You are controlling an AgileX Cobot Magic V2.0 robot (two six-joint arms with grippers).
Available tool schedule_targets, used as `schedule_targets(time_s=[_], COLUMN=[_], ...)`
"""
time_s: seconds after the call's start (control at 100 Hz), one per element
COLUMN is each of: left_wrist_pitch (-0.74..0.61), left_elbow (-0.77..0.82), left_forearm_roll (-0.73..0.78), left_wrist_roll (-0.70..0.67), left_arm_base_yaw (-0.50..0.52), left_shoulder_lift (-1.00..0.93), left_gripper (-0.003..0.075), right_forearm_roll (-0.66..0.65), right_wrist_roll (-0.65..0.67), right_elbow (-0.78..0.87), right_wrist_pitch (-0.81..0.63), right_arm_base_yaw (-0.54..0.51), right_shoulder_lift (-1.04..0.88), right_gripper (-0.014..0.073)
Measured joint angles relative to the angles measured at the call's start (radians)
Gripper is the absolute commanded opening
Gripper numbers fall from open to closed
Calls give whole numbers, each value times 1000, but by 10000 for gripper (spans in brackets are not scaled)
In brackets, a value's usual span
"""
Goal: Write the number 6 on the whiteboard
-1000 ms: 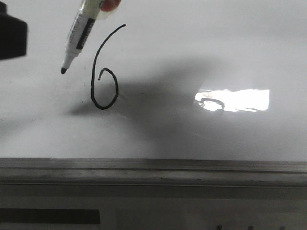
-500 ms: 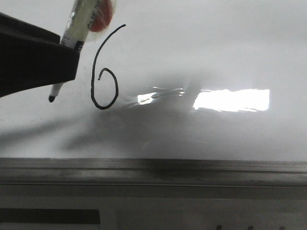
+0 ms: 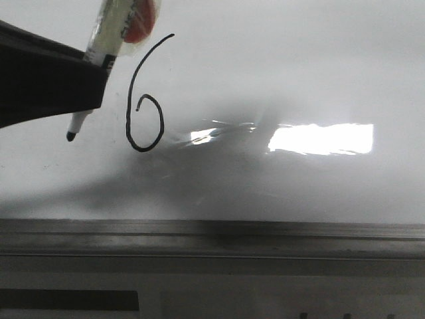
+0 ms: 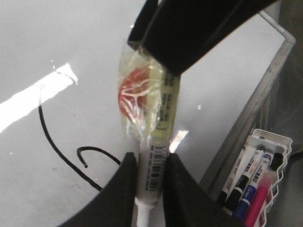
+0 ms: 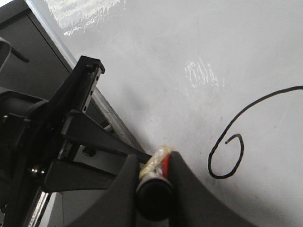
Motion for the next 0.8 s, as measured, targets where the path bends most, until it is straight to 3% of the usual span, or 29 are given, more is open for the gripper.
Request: schedule_targets(time_s=[0.1, 0.17, 0.25, 0.32, 0.51, 0.62, 0.8], left_wrist_pitch=[0, 0, -4, 1, 16, 80, 187], left_elbow=[0, 0, 0, 0, 0, -18, -57], left_forearm_roll=[0, 0, -2, -28, -290, -487, -676], left_wrist_roll=[0, 0, 0, -4, -8, -10, -13], left_arm_base_yaw=[0, 0, 0, 0, 0, 2, 70], left_shoulder_lift=[0, 0, 0, 1, -3, -3, 23], left_gripper=[-20, -20, -20, -20, -20, -20, -20], right_forearm_roll=[1, 4, 10, 11, 16, 18, 18], right_wrist_roll=[0, 0, 0, -2, -2, -2, -2], right_elbow=[0, 0, 0, 0, 0, 0, 0], right_wrist_pitch=[0, -3, -18, -43, -130, -154, -161], right_arm_base_yaw=[0, 0, 0, 0, 0, 0, 0], right_shoulder_lift=[0, 0, 0, 0, -5, -18, -30], right_gripper=[-2, 134, 351, 456, 468, 468, 468])
